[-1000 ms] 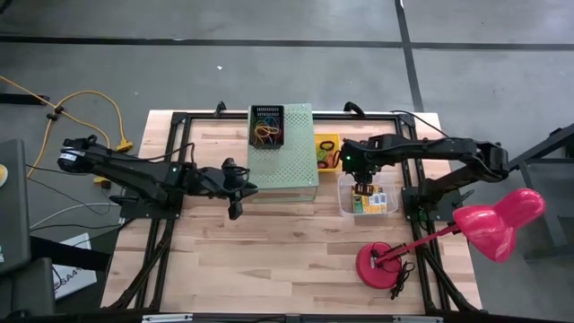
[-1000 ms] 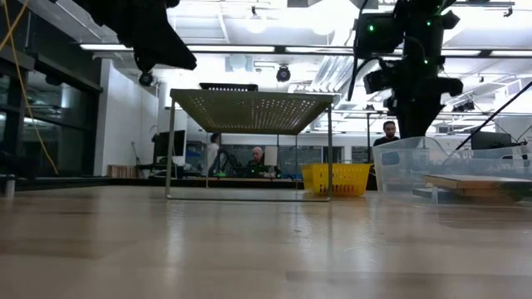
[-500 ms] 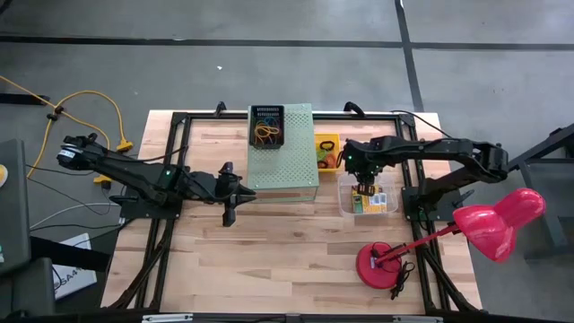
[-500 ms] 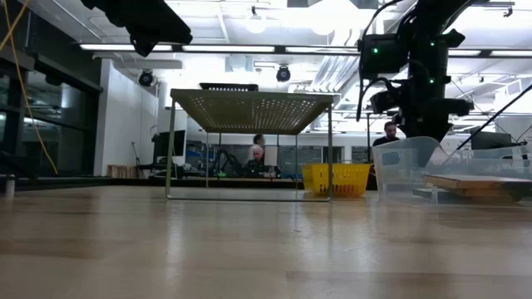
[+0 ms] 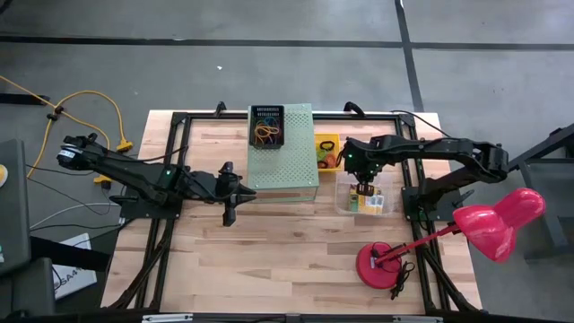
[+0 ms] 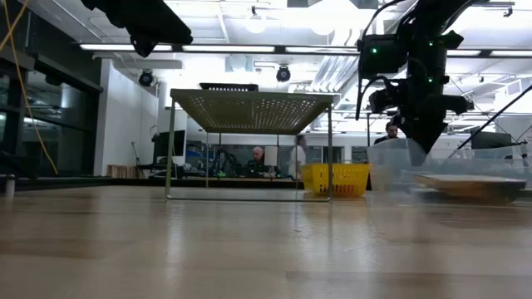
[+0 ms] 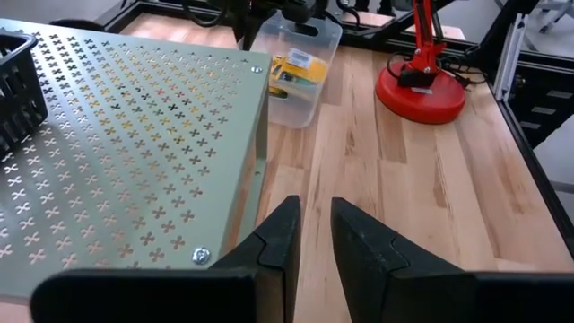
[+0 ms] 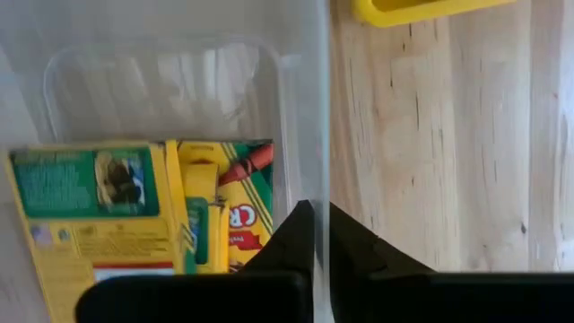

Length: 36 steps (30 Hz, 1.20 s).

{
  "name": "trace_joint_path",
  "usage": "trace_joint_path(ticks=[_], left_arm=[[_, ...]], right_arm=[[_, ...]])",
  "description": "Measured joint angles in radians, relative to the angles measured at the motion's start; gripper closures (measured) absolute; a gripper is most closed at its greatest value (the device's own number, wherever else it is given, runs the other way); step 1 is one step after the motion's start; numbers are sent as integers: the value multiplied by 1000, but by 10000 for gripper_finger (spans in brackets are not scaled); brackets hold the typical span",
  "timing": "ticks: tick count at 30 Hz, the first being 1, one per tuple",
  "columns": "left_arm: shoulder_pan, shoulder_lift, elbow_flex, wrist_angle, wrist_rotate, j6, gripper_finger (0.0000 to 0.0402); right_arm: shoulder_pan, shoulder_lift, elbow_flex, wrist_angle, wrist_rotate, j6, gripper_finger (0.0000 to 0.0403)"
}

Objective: Pick & Place Office Desk Supplies
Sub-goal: Put the transparent bin with sorted crayon boxes on the shelf

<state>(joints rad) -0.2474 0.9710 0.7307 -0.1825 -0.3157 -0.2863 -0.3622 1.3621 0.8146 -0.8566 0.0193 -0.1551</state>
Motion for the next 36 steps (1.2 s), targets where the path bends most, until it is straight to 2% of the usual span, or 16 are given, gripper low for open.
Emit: trace_joint_path(ticks=[6,13,20,28,36], left_arm=[[0,0,0,0,0,0,341],[0,0,0,0,0,0,341],[0,0,0,0,1,0,341],[0,0,0,0,4,-1,341],[0,0,0,0,3,-1,341]], right_arm=[[0,0,1,-15,-12,19,399],[0,0,54,-122,-27,44,399],[2,0,172,-225,-31,45,399],[5,-1,306,-362,-97,45,399],[73,-1,430,-453,-108,47,399]])
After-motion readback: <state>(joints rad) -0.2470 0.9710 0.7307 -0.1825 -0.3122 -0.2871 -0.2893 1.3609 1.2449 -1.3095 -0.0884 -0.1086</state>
